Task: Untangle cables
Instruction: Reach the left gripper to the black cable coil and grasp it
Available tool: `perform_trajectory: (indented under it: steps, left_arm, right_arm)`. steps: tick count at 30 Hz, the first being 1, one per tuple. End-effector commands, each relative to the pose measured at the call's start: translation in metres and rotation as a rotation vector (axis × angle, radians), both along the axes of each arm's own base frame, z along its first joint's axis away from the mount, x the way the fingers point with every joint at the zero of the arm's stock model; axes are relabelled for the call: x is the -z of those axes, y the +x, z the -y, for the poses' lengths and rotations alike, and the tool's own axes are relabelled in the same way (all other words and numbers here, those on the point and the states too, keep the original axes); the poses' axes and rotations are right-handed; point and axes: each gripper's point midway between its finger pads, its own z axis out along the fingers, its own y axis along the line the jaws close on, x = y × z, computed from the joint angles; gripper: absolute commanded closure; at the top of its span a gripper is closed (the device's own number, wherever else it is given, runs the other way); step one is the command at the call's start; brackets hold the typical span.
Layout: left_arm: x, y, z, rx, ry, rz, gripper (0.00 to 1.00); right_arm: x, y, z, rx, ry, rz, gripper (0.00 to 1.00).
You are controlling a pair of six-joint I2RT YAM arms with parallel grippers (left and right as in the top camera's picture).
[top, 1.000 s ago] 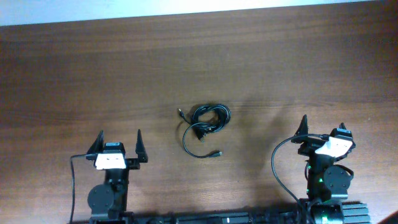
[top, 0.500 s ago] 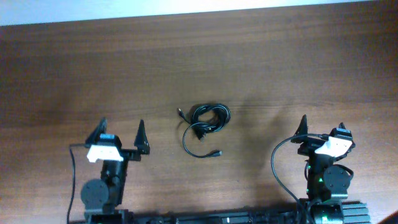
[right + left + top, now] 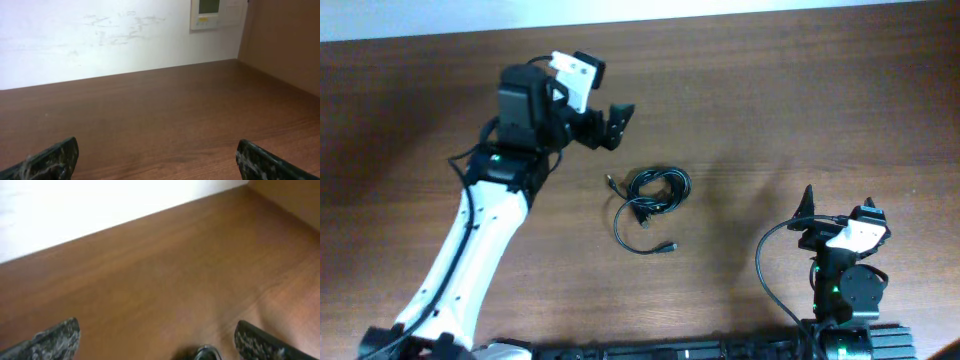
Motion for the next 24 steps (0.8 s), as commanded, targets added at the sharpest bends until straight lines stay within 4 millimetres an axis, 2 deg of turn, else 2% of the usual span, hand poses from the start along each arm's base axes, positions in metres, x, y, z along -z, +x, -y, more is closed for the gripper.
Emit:
perform_trajectory:
  steps: [1,3,5,7,10,11,13,14,16,17,18,19,22,23,24]
  left_arm:
    - [-0.006,0.003,0.006,0.028,0.016,0.031,0.01]
    - [-0.005,0.007,0.010,0.032,0.010,0.042,0.01]
    - [0.005,0.007,0.022,0.057,0.015,0.025,0.01]
    - [0.030,0.002,0.035,0.056,0.067,-0.029,0.09]
    - [0.057,0.007,0.042,0.011,0.152,-0.054,0.11]
    - [0.068,0.009,0.044,0.028,0.181,-0.057,0.14]
    - [0.098,0.010,0.044,0.086,0.265,-0.076,0.22]
    - [0.123,0.008,0.043,0.144,0.341,-0.092,0.21]
    - [0.163,0.006,0.043,0.217,0.423,-0.129,0.22]
    - [0.182,-0.003,0.050,0.290,0.416,-0.171,0.14]
    - [0.192,-0.013,0.055,0.336,0.386,-0.213,0.11]
    - [0.210,-0.023,0.054,0.357,0.390,-0.280,0.16]
    - [0.239,-0.041,0.047,0.375,0.416,-0.399,0.39]
    - [0.241,-0.044,0.045,0.376,0.422,-0.414,0.49]
    - [0.244,-0.041,0.039,0.353,0.451,-0.414,0.69]
  right_arm:
    - [0.003,0.000,-0.001,-0.003,0.005,-0.003,0.01]
    - [0.003,0.000,-0.001,-0.003,0.005,-0.003,0.01]
    - [0.003,0.000,-0.001,-0.003,0.005,-0.004,0.01]
    - [0.003,0.000,-0.001,-0.003,0.005,-0.003,0.01]
    - [0.003,0.000,-0.001,-0.003,0.005,-0.004,0.01]
    - [0.003,0.000,-0.001,-0.003,0.005,-0.003,0.01]
    - [0.003,0.000,-0.001,-0.003,0.005,-0.004,0.01]
    - [0.003,0.000,-0.001,-0.003,0.005,-0.003,0.01]
    - [0.003,0.000,-0.001,-0.003,0.005,-0.004,0.01]
    - [0.003,0.000,-0.001,-0.003,0.005,-0.003,0.01]
    - [0.003,0.000,-0.001,-0.003,0.005,-0.003,0.01]
    - [0.003,0.000,-0.001,-0.003,0.005,-0.003,0.01]
    - [0.003,0.000,-0.001,-0.003,0.005,-0.003,0.01]
    - [0.003,0.000,-0.001,-0.003,0.005,-0.003,0.01]
    - [0.003,0.000,-0.001,-0.003,0.005,-0.003,0.01]
